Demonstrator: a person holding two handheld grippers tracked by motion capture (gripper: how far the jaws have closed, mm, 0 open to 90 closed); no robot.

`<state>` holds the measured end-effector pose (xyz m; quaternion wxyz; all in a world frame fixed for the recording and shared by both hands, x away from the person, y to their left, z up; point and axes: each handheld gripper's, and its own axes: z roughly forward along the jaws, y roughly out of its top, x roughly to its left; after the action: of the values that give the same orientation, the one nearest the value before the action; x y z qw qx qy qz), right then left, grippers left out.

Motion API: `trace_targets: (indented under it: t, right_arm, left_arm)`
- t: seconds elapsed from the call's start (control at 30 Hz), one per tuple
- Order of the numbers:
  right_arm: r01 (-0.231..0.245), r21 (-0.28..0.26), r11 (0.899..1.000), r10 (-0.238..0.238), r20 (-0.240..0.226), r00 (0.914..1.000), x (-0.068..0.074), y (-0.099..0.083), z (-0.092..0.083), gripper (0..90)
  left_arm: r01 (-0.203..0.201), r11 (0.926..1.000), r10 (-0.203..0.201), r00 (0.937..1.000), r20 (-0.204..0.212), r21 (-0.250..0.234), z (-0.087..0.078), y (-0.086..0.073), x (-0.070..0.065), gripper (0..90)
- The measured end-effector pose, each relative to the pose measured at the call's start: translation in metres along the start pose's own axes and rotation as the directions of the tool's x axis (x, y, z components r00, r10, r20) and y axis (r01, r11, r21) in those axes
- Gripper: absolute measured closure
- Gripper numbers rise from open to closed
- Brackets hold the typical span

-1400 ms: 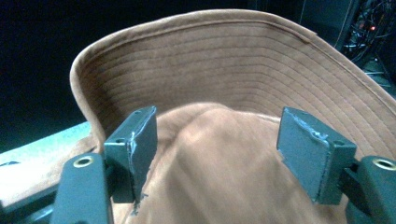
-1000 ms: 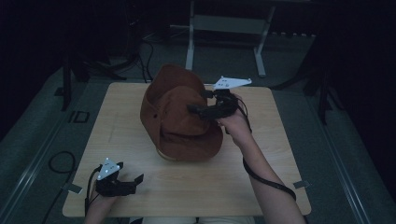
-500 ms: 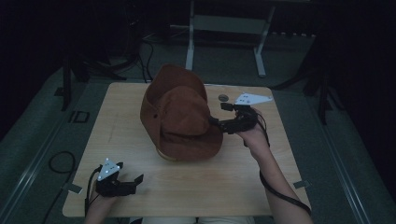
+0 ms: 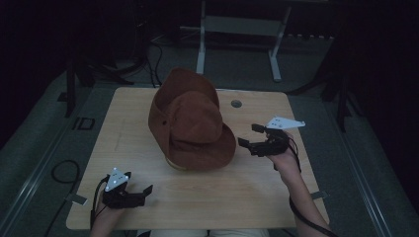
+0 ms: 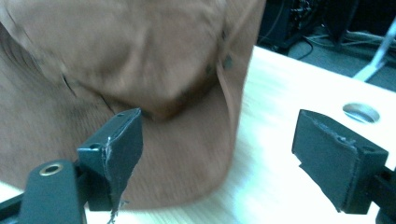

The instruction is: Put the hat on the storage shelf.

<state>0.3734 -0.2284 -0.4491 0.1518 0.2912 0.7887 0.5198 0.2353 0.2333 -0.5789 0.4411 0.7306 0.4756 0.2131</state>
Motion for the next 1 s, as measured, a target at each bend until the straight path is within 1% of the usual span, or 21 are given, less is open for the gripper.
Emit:
trace_targets:
  t: [0.07,0.1,0.13,0.17,0.23,0.27,0.3,0.37,0.4,0.43,0.5,0.53,0.57,0.63,0.73,0.77,0.8,0.93,0.97,1.0]
  right_arm:
    - [-0.005,0.003,1.0,0.005,0.005,1.0,-0.002,-0.009,-0.002,16.3]
    - [-0.005,0.003,1.0,0.005,0.005,1.0,-0.002,-0.009,-0.002,16.3]
    - [-0.005,0.009,1.0,0.005,0.01,0.9999,-0.003,-0.014,-0.003,16.3]
    - [-0.009,0.014,1.0,0.009,0.018,0.9998,-0.005,-0.023,-0.004,16.3]
    - [-0.015,0.016,1.0,0.015,0.024,0.9996,-0.006,-0.031,-0.006,16.3]
    - [-0.015,0.016,1.0,0.015,0.024,0.9996,-0.006,-0.031,-0.006,16.3]
    - [-0.024,0.021,0.999,0.023,0.025,0.9994,-0.008,-0.038,-0.008,16.1]
    - [-0.02,0.029,0.999,0.02,0.032,0.9993,-0.008,-0.041,-0.009,15.4]
    - [-0.005,0.042,0.999,0.003,0.054,0.9985,-0.008,-0.048,-0.011,14.6]
    - [-0.002,0.045,0.999,-0.001,0.065,0.9979,-0.008,-0.052,-0.013,14.5]
    - [-0.015,0.036,0.999,0.013,0.071,0.9974,-0.009,-0.059,-0.016,14.2]
    - [-0.015,0.036,0.999,0.013,0.071,0.9974,-0.009,-0.059,-0.016,14.2]
    - [-0.03,0.031,0.999,0.028,0.071,0.9971,-0.011,-0.068,-0.019,14.2]
    - [-0.05,0.032,0.998,0.048,0.067,0.9966,-0.013,-0.076,-0.021,14.2]
    - [-0.064,0.017,0.998,0.062,0.074,0.9953,-0.016,-0.089,-0.027,14.2]
    - [-0.064,0.017,0.998,0.062,0.074,0.9953,-0.016,-0.089,-0.027,14.2]
    - [-0.077,0.01,0.997,0.076,0.082,0.9937,-0.017,-0.097,-0.031,14.2]
    - [-0.078,0.037,0.996,0.075,0.094,0.9928,-0.016,-0.113,-0.036,13.9]
    - [-0.078,0.037,0.996,0.075,0.094,0.9928,-0.016,-0.113,-0.036,13.9]
    - [-0.086,0.039,0.996,0.082,0.097,0.9919,-0.015,-0.12,-0.038,13.9]
  left_arm:
    - [0.003,1.0,-0.003,1.0,0.002,0.0,0.0,0.0,0.0,2.8]
    - [0.003,1.0,-0.003,1.0,0.002,0.0,0.0,0.0,0.0,2.8]
    - [0.002,1.0,-0.002,1.0,0.001,0.002,0.0,0.0,0.0,2.8]
    - [0.005,1.0,-0.005,1.0,0.003,0.002,0.001,0.0,0.0,2.8]
    - [0.003,1.0,-0.003,1.0,-0.002,0.001,0.0,0.0,0.0,2.8]
    - [0.003,1.0,-0.003,1.0,-0.002,0.001,0.0,0.0,0.0,2.8]
    - [0.006,1.0,-0.006,1.0,-0.002,-0.003,0.0,0.0,0.001,2.8]
    - [0.006,1.0,-0.006,1.0,-0.004,-0.006,0.0,0.0,0.001,2.8]
    - [0.008,0.9999,-0.008,1.0,0.0,-0.012,-0.001,-0.001,0.001,2.8]
    - [0.008,0.9999,-0.008,1.0,-0.004,-0.01,-0.001,-0.001,0.001,2.8]
    - [0.01,0.9999,-0.01,0.9999,-0.002,-0.01,-0.001,-0.001,0.002,2.8]
    - [0.01,0.9999,-0.01,0.9999,-0.002,-0.01,-0.001,-0.001,0.002,2.8]
    - [0.011,0.9999,-0.011,0.9999,-0.001,-0.012,-0.001,-0.001,0.001,2.8]
    - [0.01,0.9999,-0.01,0.9999,-0.002,-0.013,0.0,-0.001,0.001,2.8]
    - [0.009,0.9999,-0.009,1.0,-0.003,-0.012,-0.001,-0.001,0.001,2.8]
    - [0.009,0.9999,-0.009,1.0,-0.003,-0.012,-0.001,-0.001,0.001,2.8]
    - [0.009,0.9999,-0.009,0.9999,-0.004,-0.011,0.0,-0.001,0.001,2.8]
    - [0.008,0.9999,-0.008,1.0,-0.004,-0.007,0.0,-0.001,0.001,2.8]
    - [0.008,0.9999,-0.008,1.0,-0.004,-0.007,0.0,-0.001,0.001,2.8]
    - [0.01,0.9999,-0.01,0.9999,-0.003,-0.007,0.0,-0.001,0.001,2.8]
